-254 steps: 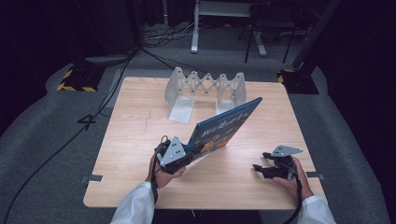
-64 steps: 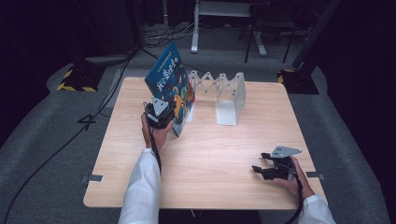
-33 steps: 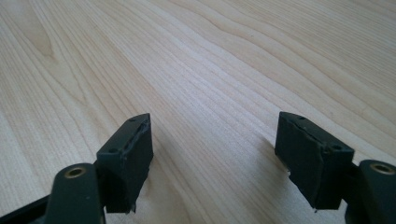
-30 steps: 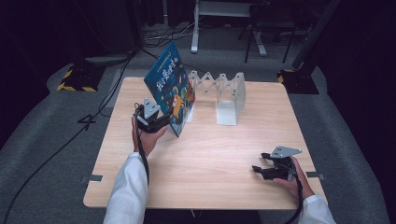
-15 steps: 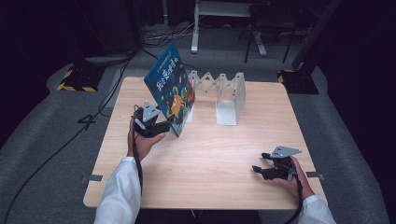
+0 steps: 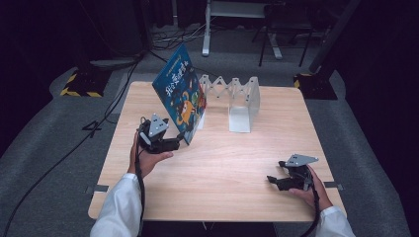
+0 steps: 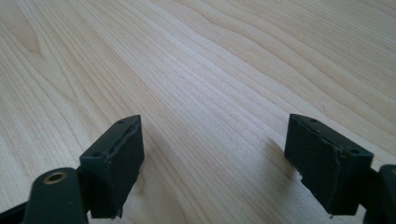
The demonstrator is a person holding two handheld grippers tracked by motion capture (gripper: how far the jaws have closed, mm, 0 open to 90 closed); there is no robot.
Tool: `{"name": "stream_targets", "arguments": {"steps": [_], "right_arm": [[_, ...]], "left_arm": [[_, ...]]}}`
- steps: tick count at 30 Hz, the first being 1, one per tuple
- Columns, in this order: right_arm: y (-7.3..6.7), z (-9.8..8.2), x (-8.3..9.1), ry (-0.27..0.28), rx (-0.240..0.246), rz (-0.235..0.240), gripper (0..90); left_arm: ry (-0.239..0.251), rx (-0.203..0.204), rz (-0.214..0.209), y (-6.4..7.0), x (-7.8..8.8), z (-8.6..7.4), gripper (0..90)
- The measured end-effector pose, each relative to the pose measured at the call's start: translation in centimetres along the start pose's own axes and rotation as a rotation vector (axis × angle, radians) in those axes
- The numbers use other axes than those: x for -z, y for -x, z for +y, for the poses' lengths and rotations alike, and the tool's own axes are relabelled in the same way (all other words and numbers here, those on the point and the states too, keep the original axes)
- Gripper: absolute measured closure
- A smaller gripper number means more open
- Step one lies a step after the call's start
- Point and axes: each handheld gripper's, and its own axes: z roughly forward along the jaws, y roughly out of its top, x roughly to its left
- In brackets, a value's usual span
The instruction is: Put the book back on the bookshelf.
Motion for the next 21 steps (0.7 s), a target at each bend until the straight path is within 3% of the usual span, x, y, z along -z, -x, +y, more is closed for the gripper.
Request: {"name": "stream_targets", "arguments": {"steps": [13, 17, 21], "right_arm": [[-0.4, 0.4, 0.6, -0.01, 0.014, -0.03, 22.9], [-0.8, 0.7, 1.0, -0.007, 0.038, -0.038, 22.9], [-0.9, 0.9, 1.2, -0.004, 0.043, -0.039, 22.8]], "left_arm": [[-0.038, -0.078, -0.023, 1.3, 2.1, -1.2, 21.7], [-0.051, -0.1, -0.025, 1.5, 2.6, -1.6, 21.3], [-0.025, -0.113, -0.021, 1.7, 3.6, -2.3, 21.2]]}}
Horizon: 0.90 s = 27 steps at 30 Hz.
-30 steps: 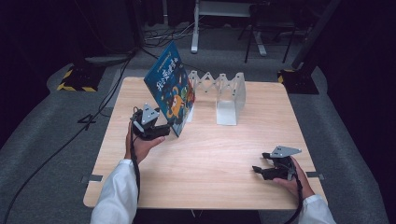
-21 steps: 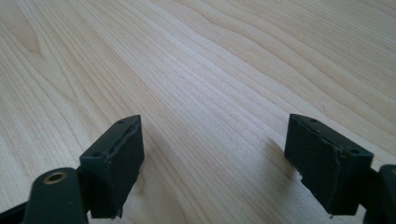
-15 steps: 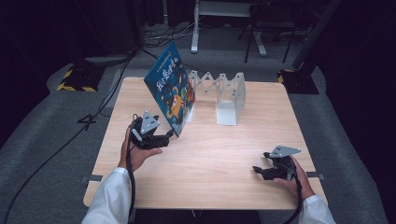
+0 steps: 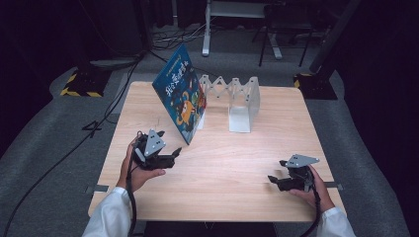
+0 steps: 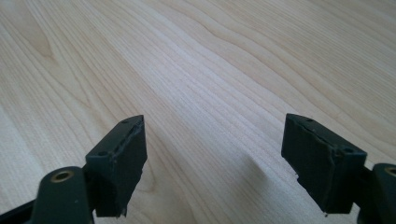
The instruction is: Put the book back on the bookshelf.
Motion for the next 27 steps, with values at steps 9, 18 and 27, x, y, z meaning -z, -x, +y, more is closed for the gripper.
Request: {"name": "stream_targets", "arguments": {"steps": [9, 18, 27], "right_arm": [[-0.8, 0.5, 0.8, -0.005, 0.029, -0.022, 23.1], [-1.3, 0.5, 1.9, 0.004, 0.048, -0.041, 23.1], [-1.1, -0.3, 2.7, -0.003, 0.046, -0.085, 22.4]], "left_arm": [[-0.034, -0.038, 0.005, 0.5, 1.5, -1.6, 19.8], [-0.105, -0.08, 0.016, 0.9, 2.7, -3.4, 19.4], [-0.189, -0.108, 0.036, 1.2, 2.8, -5.7, 17.7]]}}
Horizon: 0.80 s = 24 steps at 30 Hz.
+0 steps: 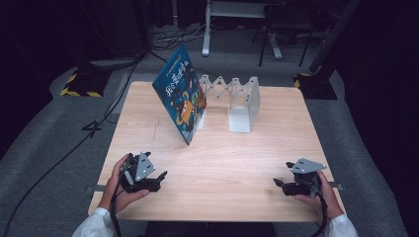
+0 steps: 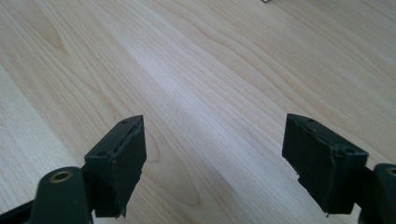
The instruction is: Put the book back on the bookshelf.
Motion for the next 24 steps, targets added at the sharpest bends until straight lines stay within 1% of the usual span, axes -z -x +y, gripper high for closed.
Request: {"name": "stream_targets", "arguments": {"steps": [3, 4, 7, 8, 9, 11, 15, 16, 17, 19, 20, 21, 24], "right_arm": [[0.2, -0.4, 0.2, -0.006, -0.008, -0.011, 22.4], [0.2, -0.6, 0.2, -0.008, -0.011, -0.018, 22.4], [0.5, -1.2, 0.3, -0.02, -0.017, -0.028, 22.4], [0.6, -1.5, 0.3, -0.025, -0.022, -0.032, 22.4], [0.6, -1.5, 0.3, -0.025, -0.022, -0.032, 22.4], [0.7, -2.0, 0.5, -0.03, -0.027, -0.03, 22.7], [1.1, -2.9, 0.8, -0.026, -0.041, -0.033, 22.6], [1.3, -3.4, 0.9, -0.028, -0.054, -0.042, 22.7], [1.3, -3.4, 0.9, -0.028, -0.054, -0.042, 22.7], [1.5, -3.9, 1.0, -0.028, -0.073, -0.045, 22.7], [1.7, -4.4, 1.1, -0.025, -0.098, -0.055, 22.9], [1.7, -4.4, 1.1, -0.025, -0.098, -0.055, 22.9], [1.9, -5.1, 1.1, -0.02, -0.134, -0.058, 22.9]], "left_arm": [[-0.035, 0.0, 0.006, 0.1, -0.2, -0.8, 17.4], [-0.048, -0.011, 0.009, 0.1, -0.2, -1.1, 17.4], [-0.067, -0.005, 0.01, 0.2, -0.2, -1.8, 17.1], [-0.073, -0.002, 0.003, 0.2, -0.1, -2.1, 17.2], [-0.073, -0.002, 0.003, 0.2, -0.1, -2.1, 17.2], [-0.086, 0.012, -0.002, 0.2, 0.0, -2.8, 17.2], [-0.108, 0.026, -0.012, 0.2, 0.1, -3.8, 17.1], [-0.114, 0.043, -0.014, 0.0, 0.1, -4.4, 17.0], [-0.114, 0.043, -0.014, 0.0, 0.1, -4.4, 17.0], [-0.112, 0.083, -0.029, -0.3, 0.0, -5.1, 17.0], [-0.115, 0.099, -0.03, -0.4, -0.1, -5.5, 17.3], [-0.114, 0.12, -0.03, -0.5, -0.2, -5.8, 17.3], [-0.12, 0.156, -0.043, -0.7, -0.5, -6.7, 17.6]]}}
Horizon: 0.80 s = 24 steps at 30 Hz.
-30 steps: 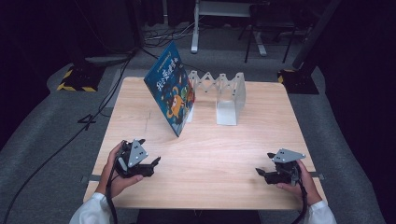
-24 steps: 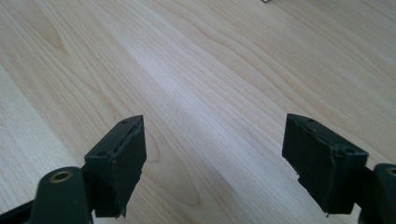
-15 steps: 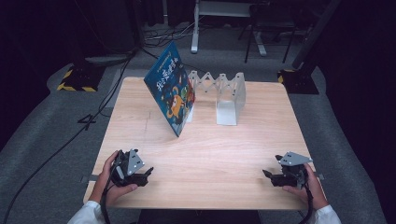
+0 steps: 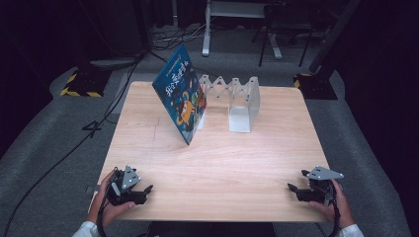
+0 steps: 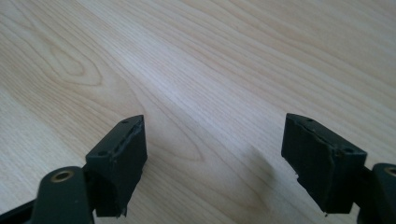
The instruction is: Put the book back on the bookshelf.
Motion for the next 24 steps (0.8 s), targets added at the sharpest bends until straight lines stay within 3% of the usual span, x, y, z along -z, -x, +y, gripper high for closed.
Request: {"name": "stream_targets", "arguments": {"steps": [3, 6, 24], "right_arm": [[0.5, -0.7, 0.0, 0.011, -0.047, 0.011, 21.3], [1.0, -1.3, 0.0, 0.025, -0.113, 0.026, 19.9], [0.9, -1.4, 0.0, 0.027, -0.13, 0.021, 18.7]], "left_arm": [[0.017, 0.087, -0.045, -0.7, -0.1, -0.7, 17.4], [0.007, 0.138, -0.084, -1.3, -0.1, -1.0, 17.5], [0.003, 0.137, -0.085, -1.5, 0.0, -1.2, 16.3]]}}
